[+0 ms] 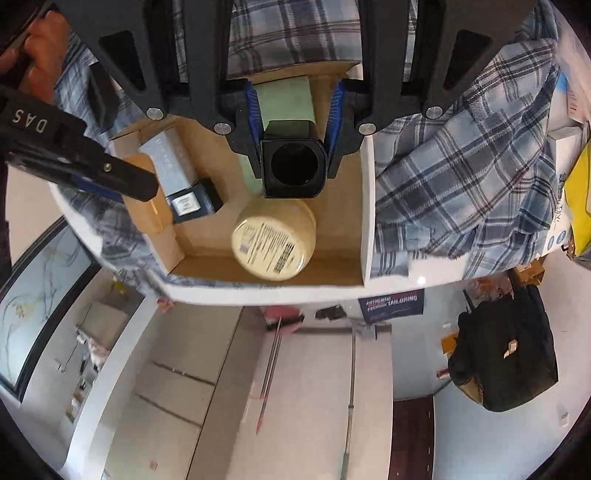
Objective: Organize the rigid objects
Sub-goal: 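Carry the cup and soap box into the tray and lower both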
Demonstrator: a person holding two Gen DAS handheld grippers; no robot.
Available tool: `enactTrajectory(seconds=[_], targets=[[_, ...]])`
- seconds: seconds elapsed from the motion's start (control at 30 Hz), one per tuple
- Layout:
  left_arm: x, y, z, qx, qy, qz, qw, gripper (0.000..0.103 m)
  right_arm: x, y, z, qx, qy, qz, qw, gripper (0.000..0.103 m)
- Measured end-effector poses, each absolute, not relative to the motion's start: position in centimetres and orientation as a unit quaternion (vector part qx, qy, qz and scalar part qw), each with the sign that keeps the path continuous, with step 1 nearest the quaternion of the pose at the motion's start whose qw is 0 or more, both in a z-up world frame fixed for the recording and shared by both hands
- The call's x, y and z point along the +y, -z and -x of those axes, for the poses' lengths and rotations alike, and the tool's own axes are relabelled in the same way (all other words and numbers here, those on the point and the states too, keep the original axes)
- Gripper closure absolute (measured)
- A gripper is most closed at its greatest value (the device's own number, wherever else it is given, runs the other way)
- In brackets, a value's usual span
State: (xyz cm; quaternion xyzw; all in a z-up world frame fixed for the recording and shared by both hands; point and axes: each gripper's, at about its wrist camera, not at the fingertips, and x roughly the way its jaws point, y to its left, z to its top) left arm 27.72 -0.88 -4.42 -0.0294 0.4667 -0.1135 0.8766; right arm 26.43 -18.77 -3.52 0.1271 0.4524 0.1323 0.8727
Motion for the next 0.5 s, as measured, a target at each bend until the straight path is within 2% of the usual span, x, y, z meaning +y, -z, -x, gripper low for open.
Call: enactTrajectory(seconds=[0.5], targets=[[-1.5, 6.5, -28.6, 0.504, 0.076, -0.008, 0.86, 0.071, -17.0, 6.2, -27.0, 0.487, -0.132, -0.089, 0.859, 0.06]])
